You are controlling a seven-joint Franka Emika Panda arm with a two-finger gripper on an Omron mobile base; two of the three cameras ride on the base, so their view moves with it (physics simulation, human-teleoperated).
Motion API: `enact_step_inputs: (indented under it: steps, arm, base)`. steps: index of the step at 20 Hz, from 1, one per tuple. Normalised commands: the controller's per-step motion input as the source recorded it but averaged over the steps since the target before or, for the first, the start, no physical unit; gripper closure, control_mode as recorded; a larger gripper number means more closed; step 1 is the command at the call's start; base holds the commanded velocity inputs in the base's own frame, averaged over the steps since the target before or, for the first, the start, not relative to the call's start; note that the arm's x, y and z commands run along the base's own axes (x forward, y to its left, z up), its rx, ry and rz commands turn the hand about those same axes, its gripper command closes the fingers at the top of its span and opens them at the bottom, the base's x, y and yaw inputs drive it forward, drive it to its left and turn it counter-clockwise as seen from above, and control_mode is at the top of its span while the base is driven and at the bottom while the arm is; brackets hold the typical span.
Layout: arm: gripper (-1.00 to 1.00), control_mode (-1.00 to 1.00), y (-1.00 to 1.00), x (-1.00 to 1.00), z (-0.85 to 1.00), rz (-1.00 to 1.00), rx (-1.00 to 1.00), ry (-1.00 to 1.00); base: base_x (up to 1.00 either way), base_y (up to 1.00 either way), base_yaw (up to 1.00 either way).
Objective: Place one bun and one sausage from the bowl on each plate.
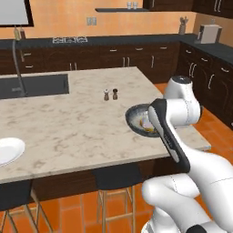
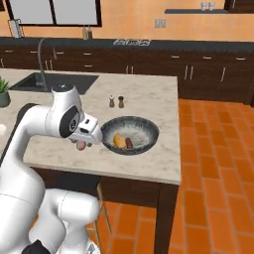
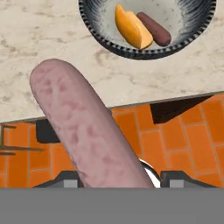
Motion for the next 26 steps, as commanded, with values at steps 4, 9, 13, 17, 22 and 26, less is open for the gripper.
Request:
enact_step_inputs:
  steps: [4,9,13,17,22,26]
  arm:
    - [1.00,1.00,0.00,0.00,0.00,0.00,0.00,0.00]
    - [1.00,1.00,0.00,0.00,0.00,0.00,0.00,0.00]
    - [1.00,1.00,0.00,0.00,0.00,0.00,0.00,0.00]
    - [1.00,1.00,0.00,0.00,0.00,0.00,0.00,0.00]
    - [1.00,1.00,0.00,0.00,0.00,0.00,0.00,0.00]
    - [1.00,1.00,0.00,0.00,0.00,0.00,0.00,0.00]
  base:
    - [0.00,1.00,0.00]
    - [0.00,1.00,0.00]
    - [0.00,1.00,0.00]
    - [0.00,1.00,0.00]
    - [0.04,0.79,0.00]
    - [0.25,0.05,0.00]
